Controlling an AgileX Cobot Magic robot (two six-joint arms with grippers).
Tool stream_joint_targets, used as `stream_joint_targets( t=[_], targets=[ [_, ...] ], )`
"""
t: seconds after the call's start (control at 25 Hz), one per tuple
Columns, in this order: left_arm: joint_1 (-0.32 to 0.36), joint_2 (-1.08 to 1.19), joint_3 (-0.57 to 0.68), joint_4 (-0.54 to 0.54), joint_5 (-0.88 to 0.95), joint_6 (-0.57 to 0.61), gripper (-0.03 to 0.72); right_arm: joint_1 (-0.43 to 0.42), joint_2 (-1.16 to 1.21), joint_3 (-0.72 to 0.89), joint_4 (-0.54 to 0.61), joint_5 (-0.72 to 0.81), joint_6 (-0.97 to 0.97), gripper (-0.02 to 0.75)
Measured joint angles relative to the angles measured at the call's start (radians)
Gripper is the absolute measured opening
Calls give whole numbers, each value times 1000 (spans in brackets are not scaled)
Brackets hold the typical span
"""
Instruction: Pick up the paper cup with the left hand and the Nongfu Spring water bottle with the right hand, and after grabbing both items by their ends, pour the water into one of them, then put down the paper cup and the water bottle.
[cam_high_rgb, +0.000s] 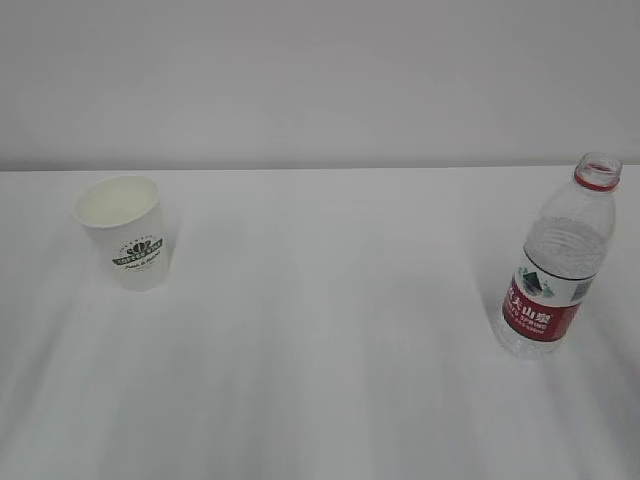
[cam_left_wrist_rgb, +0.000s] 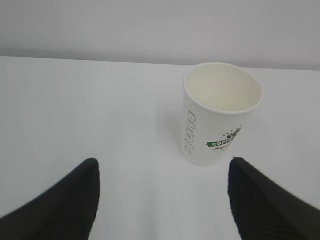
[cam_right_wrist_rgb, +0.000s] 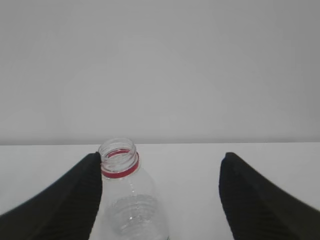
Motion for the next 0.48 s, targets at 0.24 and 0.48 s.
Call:
stream_joint_targets(
  t=[0.24, 0.48],
  targets=[
    [-15, 0, 102, -10, -95, 0, 583, 0, 53, 2, -53, -14, 45, 552],
    [-19, 0, 168, -12, -129, -4, 582, 0, 71, 96, -84, -126, 65, 552]
  ],
)
